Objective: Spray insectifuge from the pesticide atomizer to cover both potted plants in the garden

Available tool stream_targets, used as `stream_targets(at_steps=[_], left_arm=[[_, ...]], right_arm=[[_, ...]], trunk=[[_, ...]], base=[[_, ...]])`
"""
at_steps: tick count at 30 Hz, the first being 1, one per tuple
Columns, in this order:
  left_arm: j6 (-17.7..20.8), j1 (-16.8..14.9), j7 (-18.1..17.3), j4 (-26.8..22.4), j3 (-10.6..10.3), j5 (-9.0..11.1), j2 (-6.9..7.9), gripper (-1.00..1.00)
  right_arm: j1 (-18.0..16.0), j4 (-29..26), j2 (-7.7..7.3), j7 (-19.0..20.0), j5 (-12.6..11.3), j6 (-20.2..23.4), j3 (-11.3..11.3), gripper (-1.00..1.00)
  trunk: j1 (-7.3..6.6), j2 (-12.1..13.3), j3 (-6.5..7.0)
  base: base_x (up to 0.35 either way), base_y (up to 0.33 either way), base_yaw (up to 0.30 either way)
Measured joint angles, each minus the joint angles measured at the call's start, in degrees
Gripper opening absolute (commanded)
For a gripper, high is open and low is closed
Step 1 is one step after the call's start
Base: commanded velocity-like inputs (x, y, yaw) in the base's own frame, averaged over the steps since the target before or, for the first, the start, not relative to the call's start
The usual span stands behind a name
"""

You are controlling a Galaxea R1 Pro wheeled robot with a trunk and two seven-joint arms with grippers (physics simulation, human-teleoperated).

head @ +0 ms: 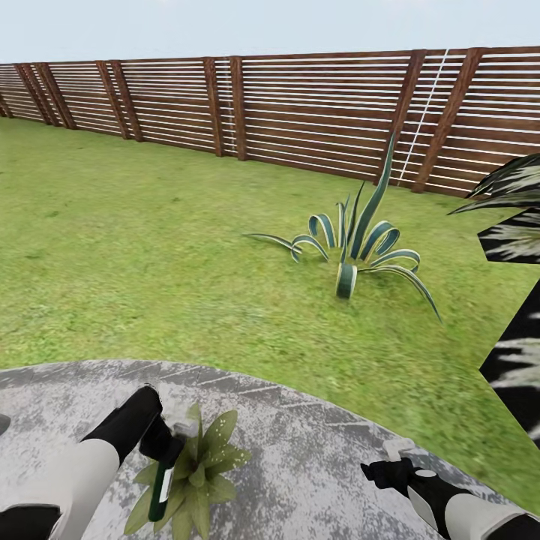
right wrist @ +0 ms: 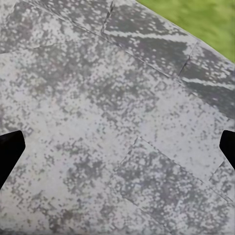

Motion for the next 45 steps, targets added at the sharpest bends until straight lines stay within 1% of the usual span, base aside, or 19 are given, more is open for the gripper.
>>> stream_targets(at_steps=[3, 5, 9, 12, 15, 17, 20, 23, 24, 25, 26, 27, 29, 31, 35, 40, 42, 45], left_arm=[[-1.5, 0.2, 0.1, 3.1, 0.0, 0.0, -0.02, -1.00], [-2.1, 1.0, 0.1, 4.0, 0.0, -0.1, -0.02, -1.00], [-2.2, 2.7, 0.3, 4.3, 0.0, -0.1, 0.02, -1.00], [-2.3, 3.9, 1.4, 4.3, 0.0, -0.2, 0.03, -1.00], [-2.3, 5.3, 4.5, 4.3, 0.0, -0.2, -0.14, -1.00], [-2.2, 6.2, 5.0, 4.3, 0.0, -0.1, -0.24, -1.00], [-2.2, 7.6, 5.5, 4.3, 0.0, 0.1, -0.88, -1.00], [-2.3, 7.9, 6.8, 4.3, -0.1, 0.0, -1.14, -1.00], [-2.3, 8.1, 7.7, 4.3, -0.1, 0.1, -1.33, -1.00], [-2.3, 8.9, 10.1, 4.3, -0.1, 0.1, -1.76, -1.00], [-2.8, 9.5, 11.8, 4.3, -0.1, 0.2, -2.05, -1.00], [-3.4, 9.7, 12.3, 4.3, 0.0, 0.3, -2.18, -1.00], [-4.4, 9.9, 12.7, 4.3, 0.0, 0.4, -2.32, -1.00], [-5.0, 10.1, 13.0, 4.4, 0.0, 0.5, -2.44, -1.00], [-5.1, 10.7, 13.1, 4.4, 0.0, 0.5, -2.47, -1.00], [-5.2, 10.9, 13.1, 4.4, 0.0, 0.4, -2.47, -1.00], [-6.3, 11.9, 13.1, 4.4, 0.0, 0.5, -2.45, -1.00], [-7.7, 12.3, 13.1, 4.3, 0.0, 0.7, -2.43, -1.00]], right_arm=[[0.0, 0.0, 0.00, 0.0, 0.0, 0.0, 0.0, 1.00], [0.0, 0.0, 0.00, 0.0, 0.0, 0.0, 0.0, 1.00], [0.0, 0.0, 0.00, 0.0, 0.0, 0.0, 0.0, 1.00], [0.0, 0.0, 0.00, 0.0, 0.0, 0.0, 0.0, 1.00], [0.0, 0.0, 0.00, 0.0, 0.0, 0.0, 0.0, 1.00], [0.0, 0.0, 0.00, 0.0, 0.0, 0.0, 0.0, 1.00], [0.0, 0.0, 0.00, 0.1, 0.0, 0.0, 0.0, 1.00], [0.0, 0.0, 0.00, 0.1, 0.0, 0.0, 0.0, 1.00], [0.0, 0.0, 0.00, 0.1, 0.0, 0.0, 0.0, 1.00], [0.0, 0.0, 0.00, 0.1, 0.0, 0.0, 0.0, 1.00], [0.0, 0.0, 0.00, 0.1, 0.0, 0.0, 0.0, 1.00], [0.0, 0.0, 0.00, 0.1, 0.0, 0.0, 0.0, 1.00], [0.0, 0.0, 0.00, 0.1, 0.0, 0.1, 0.0, 1.00], [0.0, 0.0, 0.00, 0.1, 0.0, 1.3, 0.0, 1.00], [0.0, 0.0, 0.00, 0.1, 0.1, 2.4, 0.0, 1.00], [0.0, 0.0, 0.00, 0.1, 0.1, 2.5, 0.0, 1.00], [0.0, 0.0, 0.00, 0.1, 0.1, 2.5, 0.0, 1.00], [0.0, 0.0, 0.00, 0.1, 0.1, 2.5, 0.0, 1.00]], trunk=[[0.00, 0.0, 0.00], [0.00, 0.0, 0.00], [0.00, 0.0, 0.00], [0.00, 0.0, 0.00], [0.00, 0.0, 0.00], [0.00, 0.0, 0.00], [0.00, 0.0, 0.00], [0.00, 0.0, 0.00], [0.00, 0.0, 0.00], [0.00, 0.0, 0.00], [0.00, 0.0, 0.00], [0.00, 0.0, 0.00], [0.00, 0.0, 0.00], [0.00, 0.0, 0.00], [0.00, 0.0, 0.00], [0.00, 0.0, 0.00], [0.00, 0.0, 0.00], [0.00, 0.0, 0.00]], base=[[0.000, 0.000, 0.000], [0.000, 0.000, 0.000], [0.000, 0.000, 0.000], [0.000, 0.000, 0.000], [0.000, 0.000, 0.000], [0.000, 0.000, 0.000], [0.000, 0.000, 0.000], [0.000, 0.000, 0.000], [0.000, 0.000, 0.000], [0.000, 0.000, 0.000], [0.000, 0.000, 0.000], [0.000, 0.000, 0.000], [0.000, 0.000, 0.000], [0.000, 0.000, 0.000], [0.000, 0.000, 0.000], [0.000, 0.000, -0.057], [0.000, 0.000, -0.030], [0.000, 0.000, -0.008]])
